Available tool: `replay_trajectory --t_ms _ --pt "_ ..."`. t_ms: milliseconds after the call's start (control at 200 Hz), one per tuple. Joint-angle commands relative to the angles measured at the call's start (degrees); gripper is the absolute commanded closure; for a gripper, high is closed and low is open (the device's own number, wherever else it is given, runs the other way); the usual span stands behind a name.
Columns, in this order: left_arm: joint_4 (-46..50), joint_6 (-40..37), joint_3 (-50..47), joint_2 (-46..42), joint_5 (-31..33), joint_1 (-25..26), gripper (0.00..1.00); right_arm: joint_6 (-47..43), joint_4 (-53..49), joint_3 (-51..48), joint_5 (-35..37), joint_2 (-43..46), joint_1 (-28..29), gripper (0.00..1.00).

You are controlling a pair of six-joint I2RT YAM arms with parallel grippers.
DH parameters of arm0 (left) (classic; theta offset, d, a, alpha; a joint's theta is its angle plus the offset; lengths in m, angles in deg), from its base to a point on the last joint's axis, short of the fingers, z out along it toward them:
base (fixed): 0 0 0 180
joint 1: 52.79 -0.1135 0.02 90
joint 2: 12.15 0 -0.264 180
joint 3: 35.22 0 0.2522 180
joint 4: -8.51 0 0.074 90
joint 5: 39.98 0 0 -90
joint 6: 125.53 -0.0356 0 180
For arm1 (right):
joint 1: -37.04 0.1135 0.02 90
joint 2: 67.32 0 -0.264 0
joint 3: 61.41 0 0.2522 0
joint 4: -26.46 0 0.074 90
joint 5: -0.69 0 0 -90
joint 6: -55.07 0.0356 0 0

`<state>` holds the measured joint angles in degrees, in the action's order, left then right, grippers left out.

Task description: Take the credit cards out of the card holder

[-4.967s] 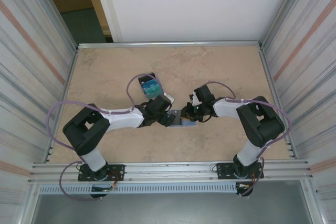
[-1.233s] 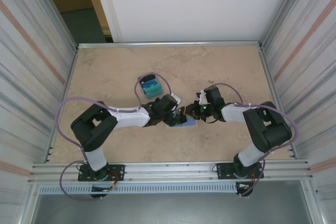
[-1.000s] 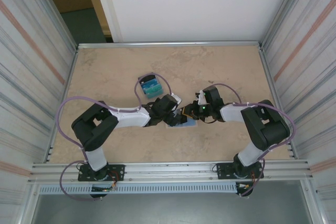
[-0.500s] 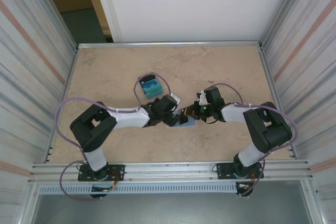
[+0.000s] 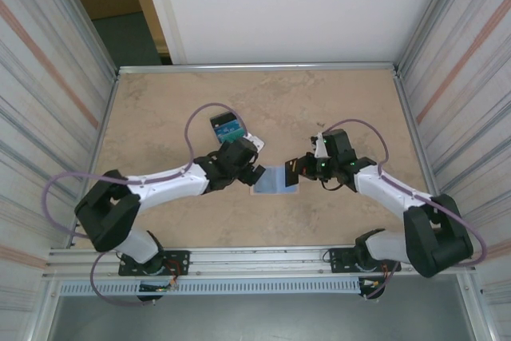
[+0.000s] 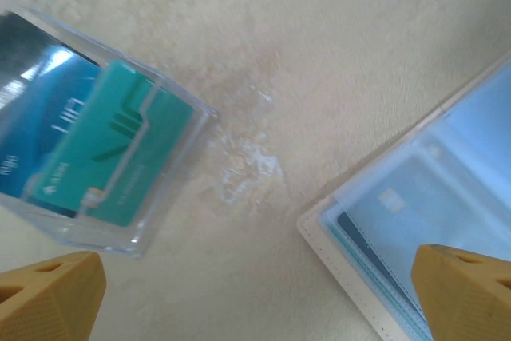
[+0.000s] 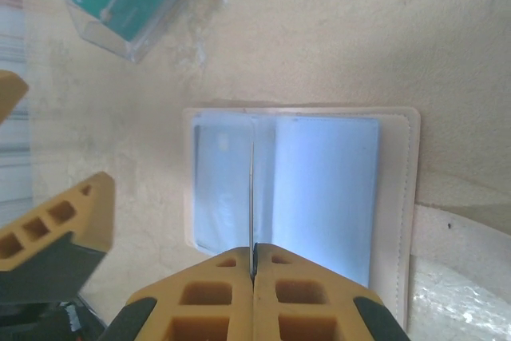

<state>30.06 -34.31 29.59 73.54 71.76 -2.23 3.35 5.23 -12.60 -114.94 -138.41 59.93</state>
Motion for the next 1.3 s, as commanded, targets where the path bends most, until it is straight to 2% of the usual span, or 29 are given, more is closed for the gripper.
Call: replay_trajectory --t_ms 0,185,401,536,742,1007,1203,1298 --pt "2.46 -0.77 0.39 -6.10 3.18 -0.82 0.01 -4.76 -4.11 2.19 3.02 4.93 0.28 1.00" --pt "2.58 -0.31 -1.81 -16.52 -1.37 -3.55 0.01 -9.62 -6.19 4.25 4.36 10.17 1.65 1.00" --pt "1.53 0.16 -4.89 -27.37 -17.86 -10.61 0.01 -15.44 -7.27 7.51 3.49 12.54 3.86 1.00" --pt "2.59 -3.61 -4.32 -29.81 -24.85 -11.81 0.01 -19.72 -8.48 9.93 0.92 11.79 5.24 1.00" --pt "5.29 -9.50 -1.10 -27.22 -38.24 -11.81 0.12 -27.77 -10.47 13.12 -5.33 10.06 9.05 1.00" --pt "4.54 -14.89 1.76 -22.17 -56.95 -11.72 0.23 -35.86 -14.87 16.60 -9.56 8.79 13.42 1.00" --pt "7.91 -19.62 4.97 -17.25 -64.30 -11.39 0.43 -39.76 -17.51 18.68 -12.43 7.94 15.15 1.00" --pt "10.75 -22.17 6.75 -14.90 -66.74 -10.40 0.48 -40.76 -18.67 19.88 -12.76 7.05 15.59 1.00"
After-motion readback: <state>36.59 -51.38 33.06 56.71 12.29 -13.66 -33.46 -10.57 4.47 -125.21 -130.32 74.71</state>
